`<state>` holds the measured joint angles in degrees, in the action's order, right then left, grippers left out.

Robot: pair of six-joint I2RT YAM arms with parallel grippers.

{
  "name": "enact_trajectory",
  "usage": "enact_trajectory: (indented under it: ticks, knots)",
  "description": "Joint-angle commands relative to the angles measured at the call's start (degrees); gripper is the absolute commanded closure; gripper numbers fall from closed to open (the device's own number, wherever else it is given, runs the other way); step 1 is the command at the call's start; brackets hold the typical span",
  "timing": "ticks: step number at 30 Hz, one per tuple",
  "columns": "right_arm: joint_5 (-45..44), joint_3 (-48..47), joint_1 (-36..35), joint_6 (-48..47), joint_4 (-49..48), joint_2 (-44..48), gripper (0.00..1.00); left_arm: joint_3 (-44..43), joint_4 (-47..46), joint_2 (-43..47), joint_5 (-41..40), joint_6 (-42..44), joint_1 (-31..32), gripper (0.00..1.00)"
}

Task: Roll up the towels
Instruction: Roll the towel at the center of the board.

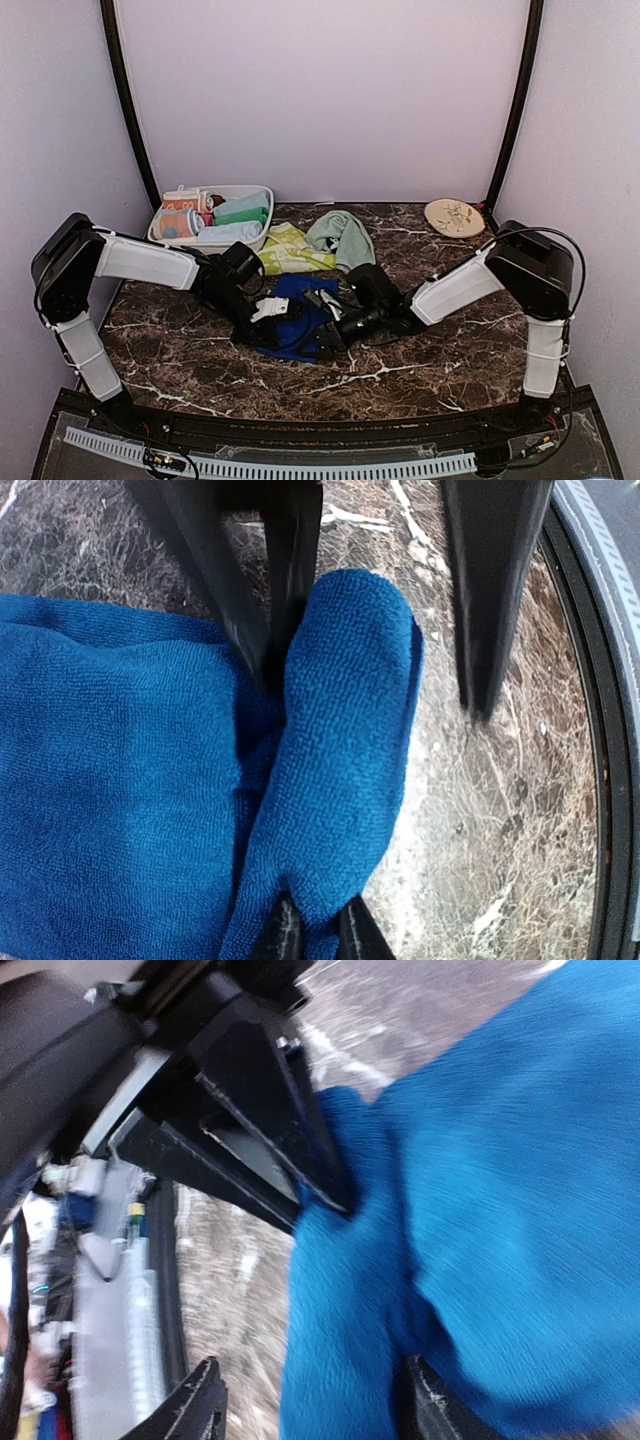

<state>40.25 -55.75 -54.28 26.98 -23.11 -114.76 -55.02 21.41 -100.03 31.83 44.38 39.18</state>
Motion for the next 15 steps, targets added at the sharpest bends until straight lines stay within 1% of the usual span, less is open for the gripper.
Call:
enact_trajectory:
  ticks: [1,4,6,8,9,12,15]
  knots:
    - [-16.64,6.49,1.02,-7.95,4.58,10.39,0.40,-3.50,7.81,-4.08,1.32,-3.72,-0.13,0.88]
    - [-26.65,12.59,0.76,-11.06,5.46,17.65,0.40,-6.55,12.34,-7.32,3.92,-5.11,-0.36,0.89]
    - [-31.75,16.52,-0.03,-13.21,4.56,22.42,0.40,-8.13,14.98,-9.06,6.03,-5.62,-0.85,0.89]
    - [-37.35,19.47,-2.84,-17.65,3.66,28.54,0.41,-9.09,16.87,-10.18,8.09,-6.35,-1.39,0.89]
    - [-40.41,20.74,-5.45,-22.15,3.02,30.30,0.42,-9.70,18.05,-10.86,8.68,-6.70,-1.57,0.89]
    - [-50.12,20.11,-13.52,-31.71,4.64,31.29,0.43,-11.41,21.24,-13.15,10.07,-7.10,-1.97,0.90]
    - [-58.35,14.23,-21.76,-40.10,8.99,27.31,0.44,-12.37,23.78,-13.93,11.09,-7.22,-2.17,0.91]
